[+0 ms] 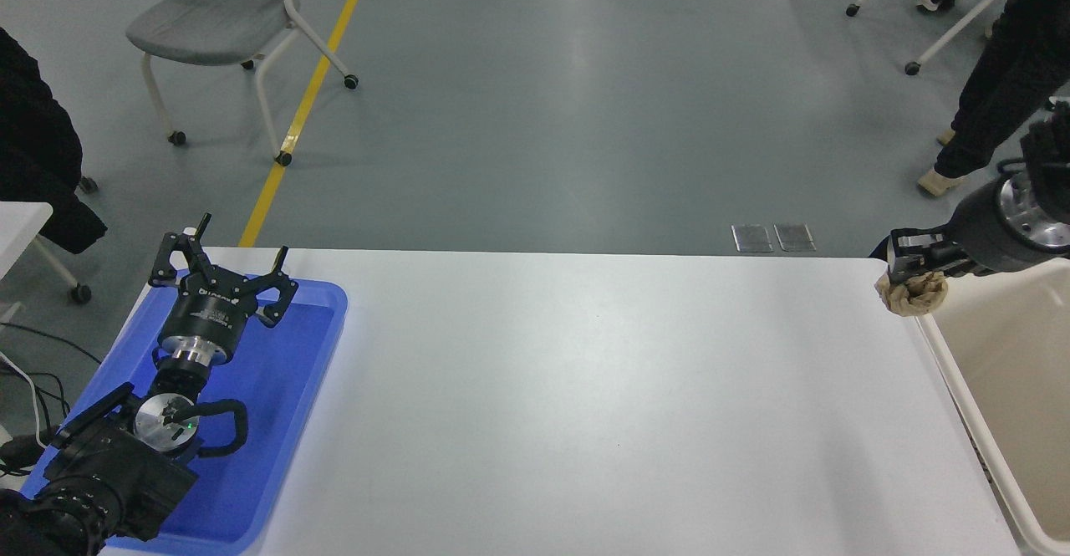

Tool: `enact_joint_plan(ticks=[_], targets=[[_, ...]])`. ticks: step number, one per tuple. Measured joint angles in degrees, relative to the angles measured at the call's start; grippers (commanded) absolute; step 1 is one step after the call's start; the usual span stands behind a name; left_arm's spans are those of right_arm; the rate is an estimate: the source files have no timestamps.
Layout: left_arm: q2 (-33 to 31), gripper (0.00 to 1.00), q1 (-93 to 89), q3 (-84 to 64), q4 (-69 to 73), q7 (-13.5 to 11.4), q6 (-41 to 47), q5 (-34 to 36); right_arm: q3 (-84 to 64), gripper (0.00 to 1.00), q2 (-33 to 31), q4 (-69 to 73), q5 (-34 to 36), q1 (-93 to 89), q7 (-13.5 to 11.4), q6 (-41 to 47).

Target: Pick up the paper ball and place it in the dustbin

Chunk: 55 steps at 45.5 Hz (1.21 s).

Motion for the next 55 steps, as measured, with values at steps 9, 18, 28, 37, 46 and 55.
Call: enact_joint_plan(ticks=[9,18,28,37,46,55], targets=[[0.0,1.0,0.0,0.0,0.0,0.0,0.0,0.0,-3.9,0.0,1.2,2.2,1.7,6.2,-0.2,1.0],[0.0,1.0,0.0,0.0,0.0,0.0,0.0,0.0,-6.5,0.0,1.4,2.8,1.9,8.7,-0.2,1.4],[0.0,1.0,0.0,0.1,0.0,0.0,0.0,0.0,-8.8,0.0,-2.1,-0.3,-1.5,8.2,-0.1,1.5],[0.0,1.0,0.0,0.1,0.0,0.0,0.0,0.0,-6.4,0.0,-9.4,-9.6,-7.8,1.2,1.6,1.6],[0.0,1.0,0.0,0.1,0.1,0.0,0.0,0.0,0.5,0.0,-13.2,-26.0,-12.2,-14.1,7.6,0.7],[0.0,1.0,0.0,0.1,0.1,0.0,0.0,0.0,14.4,0.0,-10.8,-45.1,-13.5,-37.0,11.9,-2.4]])
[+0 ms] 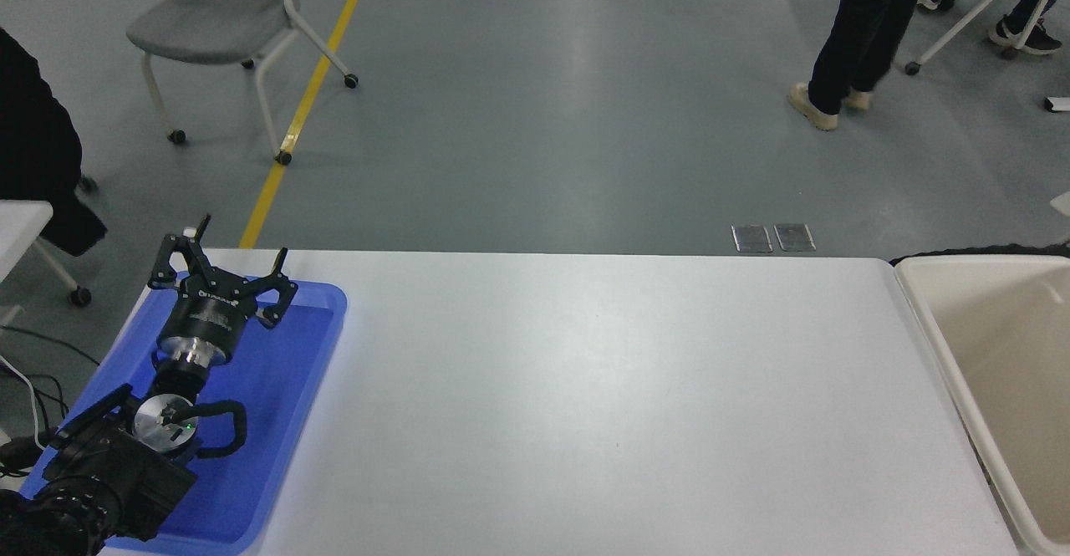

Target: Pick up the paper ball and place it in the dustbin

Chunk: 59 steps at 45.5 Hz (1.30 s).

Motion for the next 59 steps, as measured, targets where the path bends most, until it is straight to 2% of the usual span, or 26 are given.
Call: enact_joint_plan(ticks=[11,26,29,30,32,33,59], targets=[[0.0,1.0,0.0,0.0,0.0,0.0,0.0,0.0,12.6,0.0,9.0,-16.7,5.4,-23.3,1.6,-6.7],[0.0,1.0,-0.1,0.0,0.0,0.0,0.0,0.0,17.6,0.0,19.3,-23.4,13.1,-39.1,1.8,-17.1],[0.0,1.0,-0.1,0.0,0.0,0.0,0.0,0.0,18.1,0.19,20.9,-24.0,14.5,-40.8,1.8,-18.8],[0.0,1.0,-0.1,0.0,0.0,0.0,0.0,0.0,18.1,0.31,21.3,-24.0,14.8,-41.3,1.7,-19.2],[0.0,1.0,-0.1,0.0,0.0,0.0,0.0,0.0,18.4,0.81,22.3,-24.3,15.6,-42.0,1.7,-20.1],[0.0,1.0,-0.1,0.0,0.0,0.0,0.0,0.0,18.5,1.0,22.7,-24.4,15.9,-42.4,1.6,-20.6],[0.0,1.0,-0.1,0.0,0.0,0.0,0.0,0.0,22.1,1.0,25.7,-25.0,18.2,-45.0,-0.1,-24.3]])
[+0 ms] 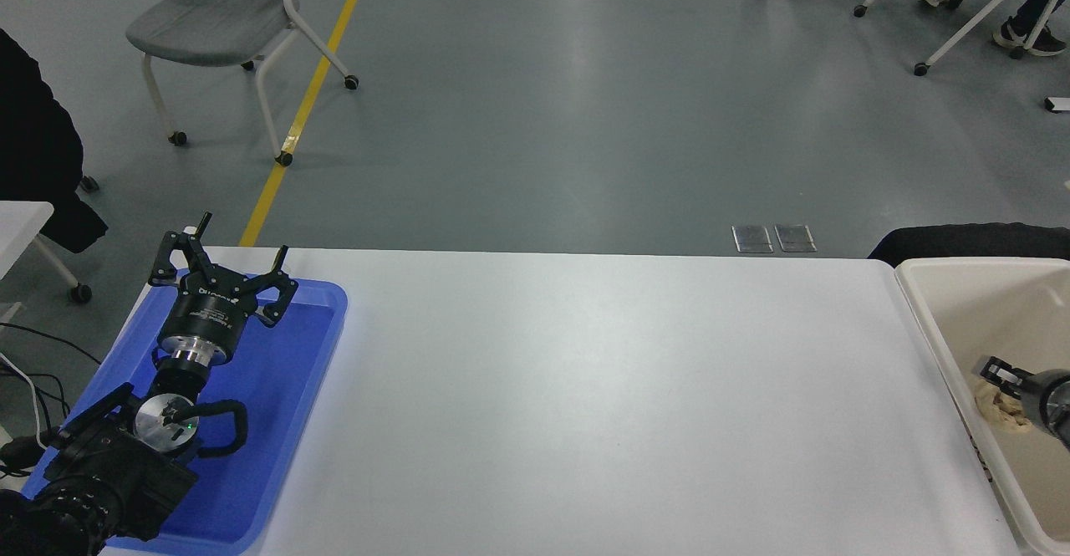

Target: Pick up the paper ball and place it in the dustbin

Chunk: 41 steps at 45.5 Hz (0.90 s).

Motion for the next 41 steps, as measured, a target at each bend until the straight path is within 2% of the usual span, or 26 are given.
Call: enact_joint_plan(ticks=[10,16,27,34,41], targets=[[0.0,1.0,0.0,0.0,0.0,0.0,0.0,0.0,2.0,1.0,-0.1,0.5,0.2,2.2,0.1,-0.3],[0.0,1.0,0.0,0.0,0.0,0.0,0.0,0.0,8.7,1.0,-0.4,3.1,0.2,5.3,0.2,-0.4],[0.0,1.0,0.0,0.0,0.0,0.0,0.0,0.0,38.1,1.0,-3.6,17.0,0.9,6.2,0.1,-0.5],[0.0,1.0,0.1,0.0,0.0,0.0,0.0,0.0,50.7,1.0,-1.1,23.1,6.6,5.1,0.2,-0.2],[0.0,1.0,0.1,0.0,0.0,0.0,0.0,0.0,59.9,1.0,3.5,26.3,19.4,4.3,0.3,1.7]])
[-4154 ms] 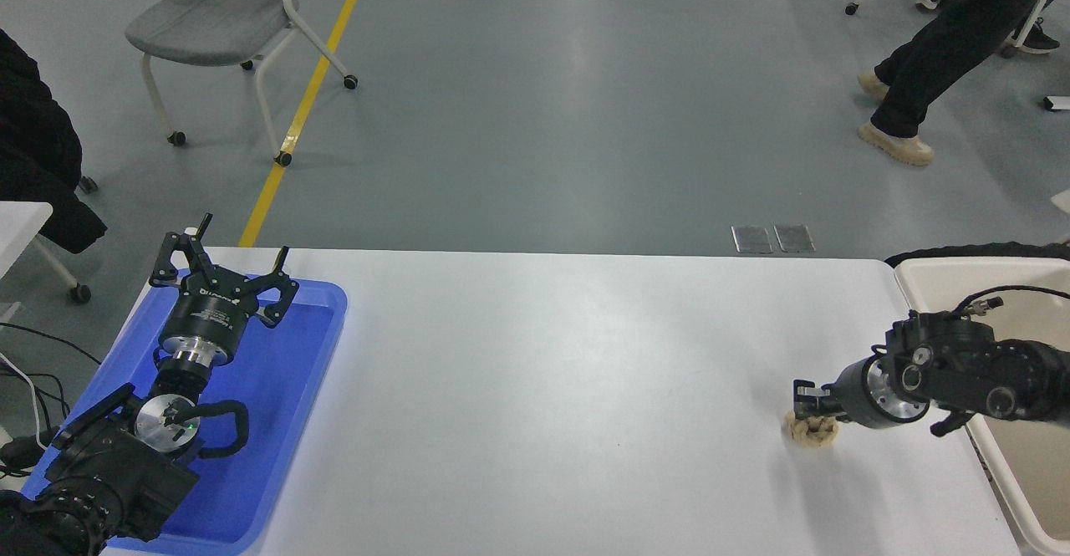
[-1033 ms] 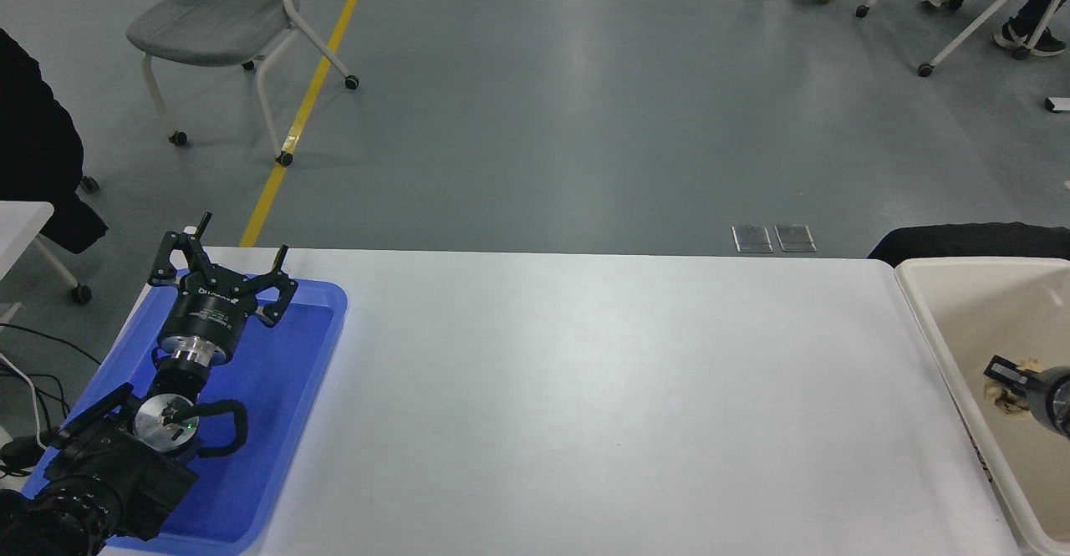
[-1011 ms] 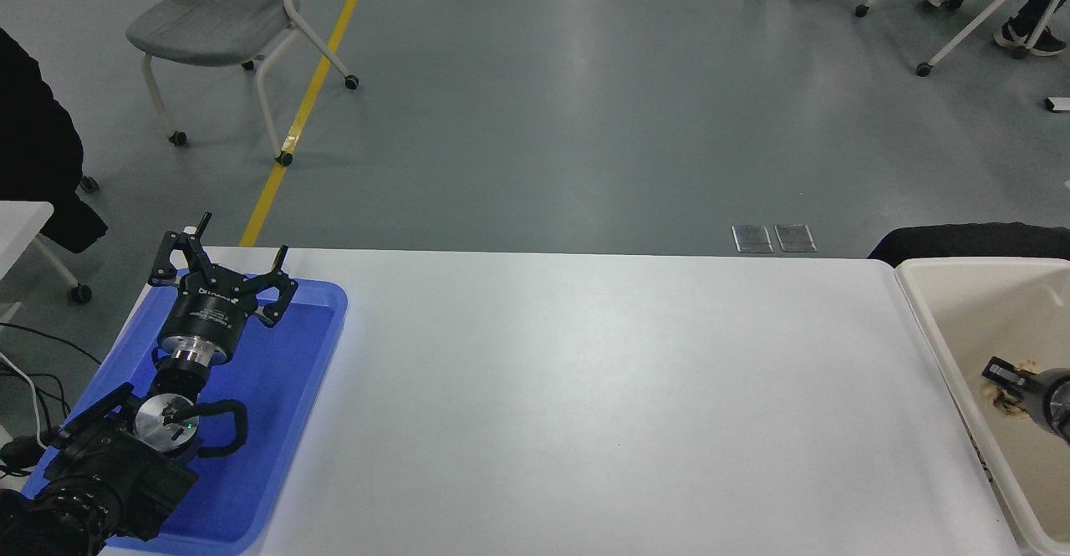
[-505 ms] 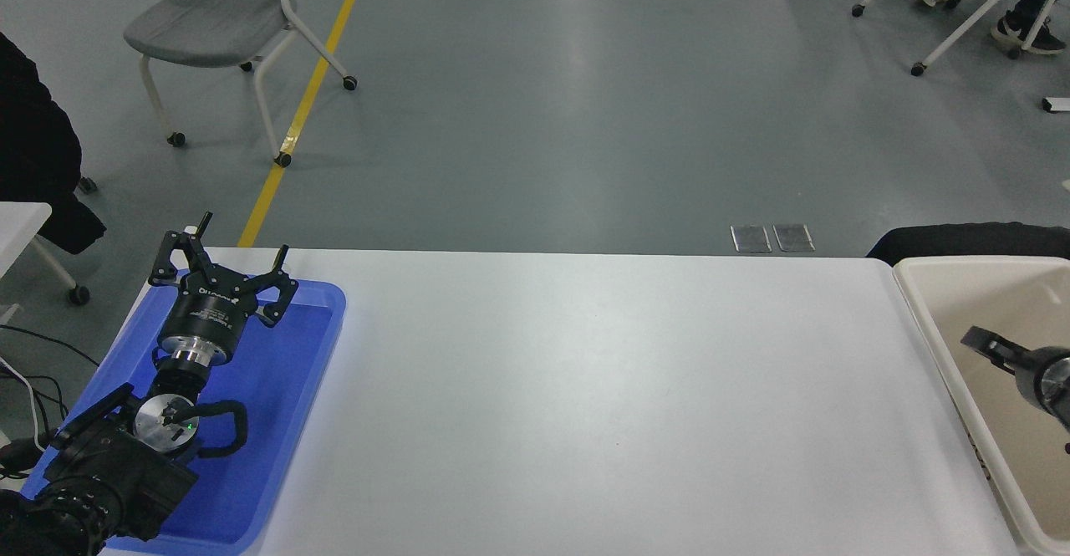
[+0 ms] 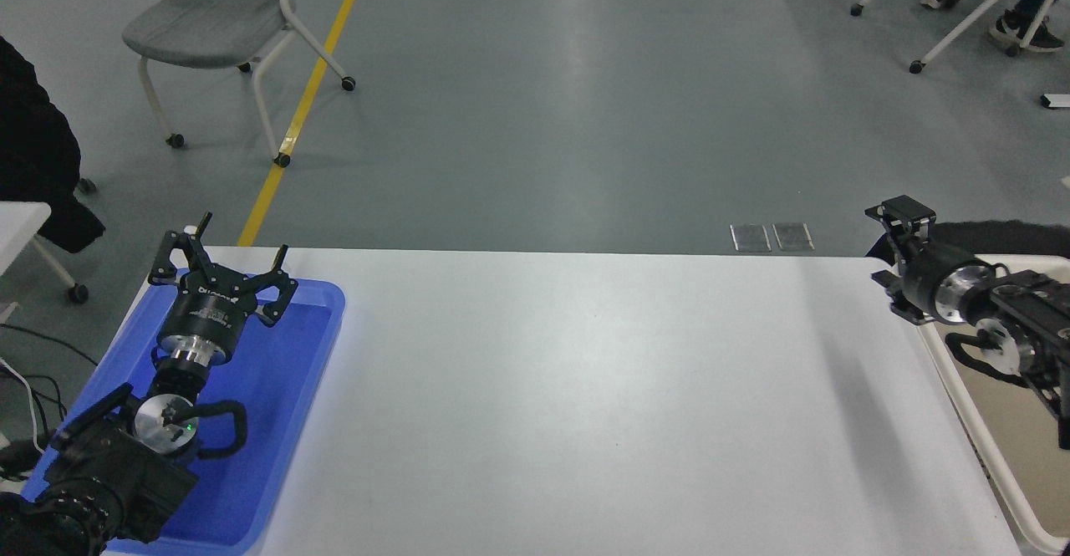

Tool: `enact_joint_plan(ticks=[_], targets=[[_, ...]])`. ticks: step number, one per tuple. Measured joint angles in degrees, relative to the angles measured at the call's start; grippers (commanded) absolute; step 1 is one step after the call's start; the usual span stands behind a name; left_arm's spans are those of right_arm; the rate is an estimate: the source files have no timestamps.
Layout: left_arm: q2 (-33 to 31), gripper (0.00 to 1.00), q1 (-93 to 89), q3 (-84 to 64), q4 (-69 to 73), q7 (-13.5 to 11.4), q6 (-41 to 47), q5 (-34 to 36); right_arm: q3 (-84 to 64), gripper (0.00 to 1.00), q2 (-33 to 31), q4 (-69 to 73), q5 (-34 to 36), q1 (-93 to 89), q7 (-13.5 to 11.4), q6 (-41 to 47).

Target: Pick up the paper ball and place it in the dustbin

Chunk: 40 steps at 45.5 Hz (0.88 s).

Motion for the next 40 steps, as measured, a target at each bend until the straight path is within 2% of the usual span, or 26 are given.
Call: enact_joint_plan(ticks=[5,16,29,40], targets=[[0.0,1.0,0.0,0.0,0.0,0.0,0.0,0.0,3.9,1.0,3.0,0.9,9.1,-0.5,0.1,2.9],[0.0,1.0,0.0,0.0,0.0,0.0,0.0,0.0,7.9,1.0,5.7,-0.6,19.4,-5.5,0.2,12.5],[0.0,1.0,0.0,0.0,0.0,0.0,0.0,0.0,9.5,1.0,6.8,-6.9,23.4,-11.8,0.2,24.4],[0.0,1.0,0.0,0.0,0.0,0.0,0.0,0.0,9.9,1.0,7.0,-9.3,24.3,-14.6,0.2,28.7]])
